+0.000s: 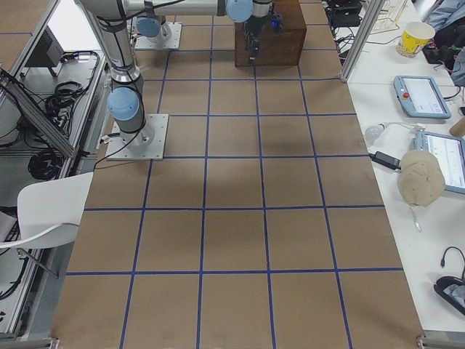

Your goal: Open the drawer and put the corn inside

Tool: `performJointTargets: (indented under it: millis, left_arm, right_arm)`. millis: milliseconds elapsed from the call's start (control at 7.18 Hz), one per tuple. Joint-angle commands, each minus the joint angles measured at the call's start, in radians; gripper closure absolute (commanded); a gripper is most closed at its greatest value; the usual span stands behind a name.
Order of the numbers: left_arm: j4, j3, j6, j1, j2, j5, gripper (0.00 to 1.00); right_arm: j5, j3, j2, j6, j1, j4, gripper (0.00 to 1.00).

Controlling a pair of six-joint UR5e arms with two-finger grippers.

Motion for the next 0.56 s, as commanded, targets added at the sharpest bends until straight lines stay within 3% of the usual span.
performJointTargets:
  millis: [0,418]
  left_arm:
    - [0.0,0.0,0.003,0.001,0.001,0.004,0.0]
    - [0.0,-0.002,0.008,0.003,-0.001,0.002,0.0]
  right_arm:
    - [0.0,0.0,0.0,0.0,0.0,0.0,0.0]
    - [0.0,0.0,0.0,0.0,0.0,0.0,0.0]
